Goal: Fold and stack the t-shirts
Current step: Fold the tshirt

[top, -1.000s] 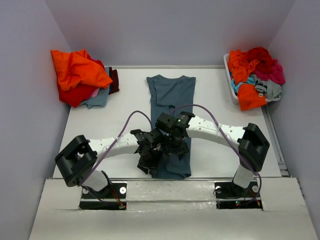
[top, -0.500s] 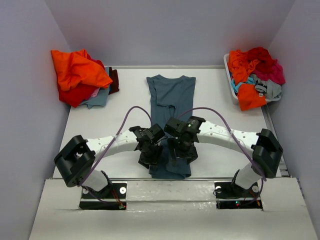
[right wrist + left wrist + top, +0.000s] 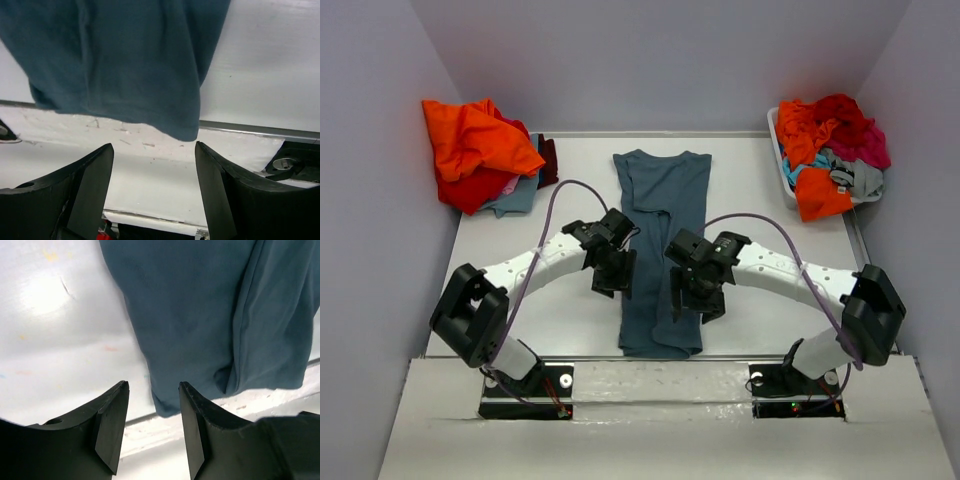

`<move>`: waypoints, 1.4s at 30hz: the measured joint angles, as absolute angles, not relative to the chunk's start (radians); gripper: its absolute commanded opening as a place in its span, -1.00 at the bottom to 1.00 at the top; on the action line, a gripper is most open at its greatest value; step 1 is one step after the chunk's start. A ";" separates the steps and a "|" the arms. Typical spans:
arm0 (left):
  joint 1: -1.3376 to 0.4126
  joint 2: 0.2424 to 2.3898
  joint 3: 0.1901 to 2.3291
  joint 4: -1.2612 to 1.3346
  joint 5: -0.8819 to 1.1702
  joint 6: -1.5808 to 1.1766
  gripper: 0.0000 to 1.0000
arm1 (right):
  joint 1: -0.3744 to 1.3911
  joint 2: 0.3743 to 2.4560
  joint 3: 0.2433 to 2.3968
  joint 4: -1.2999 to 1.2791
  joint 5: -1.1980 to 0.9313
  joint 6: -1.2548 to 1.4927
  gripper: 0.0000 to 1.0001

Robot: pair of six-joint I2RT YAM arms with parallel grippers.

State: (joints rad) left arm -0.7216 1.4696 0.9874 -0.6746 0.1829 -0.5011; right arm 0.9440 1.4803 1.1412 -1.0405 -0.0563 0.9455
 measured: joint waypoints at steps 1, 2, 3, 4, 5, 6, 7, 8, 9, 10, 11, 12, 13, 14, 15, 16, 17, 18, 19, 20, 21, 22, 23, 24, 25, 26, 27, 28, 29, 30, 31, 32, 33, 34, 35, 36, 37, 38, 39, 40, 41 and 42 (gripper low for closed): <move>-0.713 1.483 1.004 -0.675 0.181 -0.493 0.11 | 0.936 1.484 1.129 -1.033 -0.060 0.944 0.42; -0.706 1.495 1.016 -0.671 0.179 -0.487 0.11 | 0.923 1.495 1.119 -1.027 -0.060 0.942 0.42; -0.696 1.526 1.045 -0.673 0.177 -0.477 0.11 | 0.910 1.508 1.119 -1.023 -0.060 0.940 0.42; -0.691 1.554 1.073 -0.670 0.175 -0.467 0.11 | 0.896 1.528 1.122 -1.014 -0.058 0.937 0.41; -0.687 1.577 1.096 -0.670 0.173 -0.460 0.11 | 0.885 1.544 1.130 -1.009 -0.053 0.934 0.41; -0.684 1.596 1.116 -0.666 0.172 -0.453 0.11 | 0.875 1.562 1.141 -1.001 -0.048 0.930 0.41; -0.678 1.624 1.141 -0.666 0.171 -0.448 0.11 | 0.862 1.573 1.151 -0.998 -0.044 0.929 0.41; -0.673 1.645 1.163 -0.666 0.171 -0.444 0.11 | 0.843 1.582 1.171 -0.992 -0.036 0.925 0.41; -0.666 1.674 1.195 -0.661 0.171 -0.438 0.11 | 0.823 1.585 1.193 -0.990 -0.030 0.918 0.41; -0.662 1.688 1.210 -0.659 0.172 -0.434 0.11 | 0.793 1.585 1.218 -0.985 -0.027 0.911 0.41; -0.650 1.714 1.243 -0.657 0.172 -0.428 0.11 | 0.762 1.585 1.248 -0.975 -0.019 0.901 0.41; -0.641 1.726 1.258 -0.656 0.173 -0.426 0.11 | 0.733 1.585 1.266 -0.968 -0.017 0.893 0.40; -0.633 1.740 1.280 -0.656 0.174 -0.422 0.11 | 0.707 1.587 1.288 -0.958 -0.014 0.885 0.40; -0.621 1.761 1.309 -0.656 0.175 -0.419 0.11 | 0.669 1.593 1.314 -0.953 -0.011 0.874 0.40; -0.612 1.776 1.331 -0.657 0.175 -0.418 0.11 | 0.648 1.602 1.331 -0.950 -0.010 0.864 0.40; -0.602 1.800 1.367 -0.655 0.175 -0.415 0.11 | 0.624 1.615 1.351 -0.943 -0.008 0.854 0.39; -0.592 1.820 1.397 -0.657 0.175 -0.412 0.11 | 0.599 1.633 1.373 -0.940 -0.008 0.842 0.39; -0.585 1.837 1.422 -0.656 0.175 -0.409 0.11 | 0.570 1.661 1.403 -0.935 -0.010 0.833 0.39; -0.577 1.860 1.457 -0.666 0.174 -0.408 0.11 | 0.553 1.691 1.434 -0.934 -0.010 0.820 0.38; -0.570 1.892 1.504 -0.667 0.173 -0.405 0.11 | 0.536 1.726 1.462 -0.924 -0.009 0.811 0.37; -0.562 1.928 1.558 -0.678 0.170 -0.403 0.11 | 0.528 1.750 1.484 -0.923 -0.010 0.804 0.37; -0.558 1.949 1.587 -0.675 0.167 -0.401 0.11 | 0.516 1.784 1.514 -0.923 -0.015 0.795 0.36; -0.551 1.982 1.633 -0.678 0.165 -0.400 0.11 | 0.504 1.826 1.550 -0.918 -0.019 0.787 0.36; -0.543 2.016 1.683 -0.685 0.160 -0.400 0.11 | 0.493 1.852 1.573 -0.912 -0.023 0.781 0.35; -0.534 2.042 1.720 -0.682 0.155 -0.399 0.11 | 0.482 1.889 1.604 -0.905 -0.027 0.776 0.35; -0.525 2.068 1.753 -0.682 0.151 -0.398 0.11 | 0.471 1.925 1.640 -0.902 -0.036 0.769 0.34; -0.519 2.086 1.776 -0.689 0.149 -0.398 0.11 | 0.463 1.950 1.665 -0.900 -0.040 0.764 0.34; -0.512 2.107 1.807 -0.696 0.147 -0.398 0.11 | 0.451 1.982 1.699 -0.901 -0.044 0.759 0.34; -0.501 2.134 1.847 -0.704 0.144 -0.398 0.11 | 0.444 2.005 1.732 -0.905 -0.046 0.756 0.33; -0.492 2.154 1.874 -0.711 0.144 -0.398 0.11 | 0.429 2.047 1.793 -0.902 -0.050 0.748 0.32; -0.479 2.183 1.916 -0.716 0.141 -0.398 0.11 | 0.421 2.082 1.842 -0.903 -0.052 0.744 0.32; -0.466 2.215 1.967 -0.726 0.137 -0.398 0.11 | 0.411 2.100 1.871 -0.904 -0.052 0.740 0.32; -0.457 2.235 1.992 -0.725 0.134 -0.398 0.11 | 0.402 2.130 1.921 -0.905 -0.054 0.736 0.31; -0.447 2.264 2.029 -0.720 0.131 -0.398 0.11 | 0.392 2.159 1.966 -0.903 -0.057 0.733 0.31; -0.438 2.284 2.051 -0.719 0.130 -0.398 0.11 | 0.382 2.189 2.005 -0.889 -0.061 0.729 0.30; -0.429 2.298 2.062 -0.719 0.129 -0.398 0.11 | 0.374 2.209 2.027 -0.886 -0.067 0.728 0.29; -0.423 2.311 2.070 -0.717 0.129 -0.398 0.10 | 0.369 2.224 2.041 -0.883 -0.072 0.727 0.28; -0.417 2.326 2.079 -0.718 0.131 -0.398 0.10 | 0.363 2.248 2.065 -0.889 -0.080 0.726 0.28; -0.414 2.341 2.083 -0.717 0.133 -0.398 0.10 | 0.358 2.266 2.082 -0.891 -0.088 0.725 0.28; -0.413 2.350 2.084 -0.717 0.135 -0.398 0.10 | 0.352 2.288 2.094 -0.888 -0.096 0.725 0.27; -0.413 2.358 2.083 -0.718 0.137 -0.398 0.11 | 0.350 2.294 2.094 -0.887 -0.100 0.725 0.27; -0.413 2.365 2.079 -0.715 0.140 -0.398 0.11 | 0.348 2.304 2.093 -0.889 -0.106 0.725 0.27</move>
State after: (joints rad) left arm -0.4133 2.3646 2.0792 -0.7155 0.1398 -0.3981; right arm 0.3485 2.3039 2.0933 -0.8894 -0.1059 0.7250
